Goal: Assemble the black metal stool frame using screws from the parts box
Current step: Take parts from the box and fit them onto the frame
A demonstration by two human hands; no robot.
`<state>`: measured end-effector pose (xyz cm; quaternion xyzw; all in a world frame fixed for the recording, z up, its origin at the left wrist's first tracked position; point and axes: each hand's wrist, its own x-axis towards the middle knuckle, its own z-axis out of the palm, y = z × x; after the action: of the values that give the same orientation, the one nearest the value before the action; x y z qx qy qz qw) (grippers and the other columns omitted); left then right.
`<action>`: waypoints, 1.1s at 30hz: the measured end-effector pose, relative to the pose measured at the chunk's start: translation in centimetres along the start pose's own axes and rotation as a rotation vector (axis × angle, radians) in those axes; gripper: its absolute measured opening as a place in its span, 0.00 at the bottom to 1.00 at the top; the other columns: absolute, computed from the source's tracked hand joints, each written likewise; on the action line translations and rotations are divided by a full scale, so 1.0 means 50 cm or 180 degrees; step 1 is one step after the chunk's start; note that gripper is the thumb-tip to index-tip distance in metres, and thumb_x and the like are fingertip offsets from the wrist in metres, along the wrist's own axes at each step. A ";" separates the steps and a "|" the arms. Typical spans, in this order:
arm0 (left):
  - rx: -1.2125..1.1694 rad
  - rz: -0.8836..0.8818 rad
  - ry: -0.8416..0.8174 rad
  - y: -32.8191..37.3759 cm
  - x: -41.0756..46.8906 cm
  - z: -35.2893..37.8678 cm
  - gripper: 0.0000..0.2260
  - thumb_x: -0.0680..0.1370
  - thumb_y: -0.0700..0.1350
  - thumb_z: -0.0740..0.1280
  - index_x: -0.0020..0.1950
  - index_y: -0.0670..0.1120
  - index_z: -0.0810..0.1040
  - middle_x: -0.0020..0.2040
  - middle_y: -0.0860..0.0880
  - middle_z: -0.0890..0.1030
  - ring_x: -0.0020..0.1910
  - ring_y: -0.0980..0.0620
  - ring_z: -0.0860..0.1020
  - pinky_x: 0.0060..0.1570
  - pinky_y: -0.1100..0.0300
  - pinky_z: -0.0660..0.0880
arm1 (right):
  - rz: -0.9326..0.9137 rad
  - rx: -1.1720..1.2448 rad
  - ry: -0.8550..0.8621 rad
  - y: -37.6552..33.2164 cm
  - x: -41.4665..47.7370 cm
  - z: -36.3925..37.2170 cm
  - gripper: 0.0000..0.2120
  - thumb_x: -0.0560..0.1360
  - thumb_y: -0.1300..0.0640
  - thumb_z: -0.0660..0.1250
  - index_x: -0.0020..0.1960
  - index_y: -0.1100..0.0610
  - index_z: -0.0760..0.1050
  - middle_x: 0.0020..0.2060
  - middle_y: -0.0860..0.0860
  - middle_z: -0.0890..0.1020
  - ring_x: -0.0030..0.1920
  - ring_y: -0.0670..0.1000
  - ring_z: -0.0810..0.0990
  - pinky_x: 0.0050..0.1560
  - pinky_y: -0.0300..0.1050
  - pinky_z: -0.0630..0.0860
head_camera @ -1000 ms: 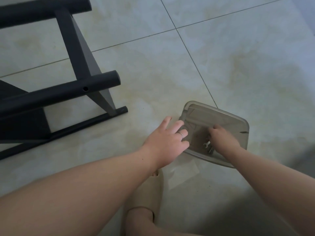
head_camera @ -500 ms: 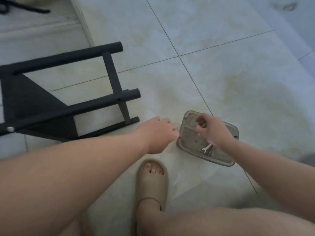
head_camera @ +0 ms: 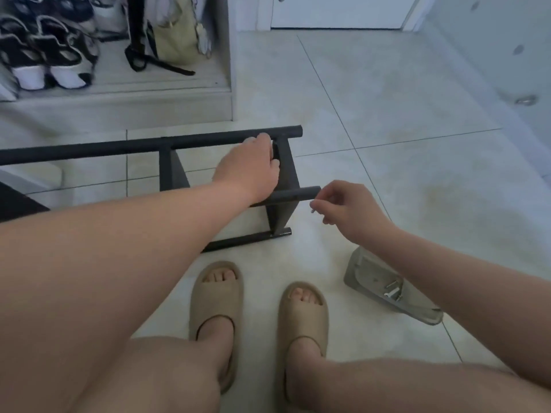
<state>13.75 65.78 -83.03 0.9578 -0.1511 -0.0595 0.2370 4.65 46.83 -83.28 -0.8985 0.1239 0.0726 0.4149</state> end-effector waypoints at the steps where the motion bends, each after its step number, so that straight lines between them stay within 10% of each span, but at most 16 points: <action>1: -0.0111 -0.0318 -0.0159 -0.006 0.016 0.002 0.09 0.83 0.50 0.59 0.51 0.46 0.73 0.48 0.48 0.76 0.46 0.44 0.75 0.43 0.52 0.70 | -0.0002 0.0028 -0.0003 -0.005 -0.005 0.002 0.05 0.76 0.56 0.73 0.44 0.55 0.79 0.34 0.47 0.83 0.31 0.42 0.82 0.39 0.43 0.78; 8: -0.1026 -0.0796 -0.1735 -0.010 0.045 0.071 0.23 0.82 0.59 0.55 0.55 0.42 0.79 0.47 0.43 0.85 0.38 0.45 0.86 0.43 0.55 0.75 | 0.0031 0.0280 -0.0111 0.010 -0.018 0.000 0.03 0.76 0.62 0.72 0.44 0.59 0.79 0.35 0.50 0.85 0.36 0.47 0.85 0.43 0.42 0.82; 33: -0.1360 -0.0652 -0.1511 -0.022 0.069 0.101 0.17 0.82 0.54 0.62 0.40 0.45 0.75 0.20 0.51 0.75 0.20 0.52 0.76 0.24 0.64 0.71 | -0.0081 0.0301 -0.0013 0.013 0.011 0.042 0.06 0.75 0.62 0.73 0.41 0.58 0.78 0.34 0.49 0.84 0.35 0.46 0.85 0.44 0.48 0.82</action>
<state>16.37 63.42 -88.16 0.8561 -0.0891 -0.3348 0.3834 4.94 47.95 -85.23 -0.8792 0.1149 0.0632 0.4580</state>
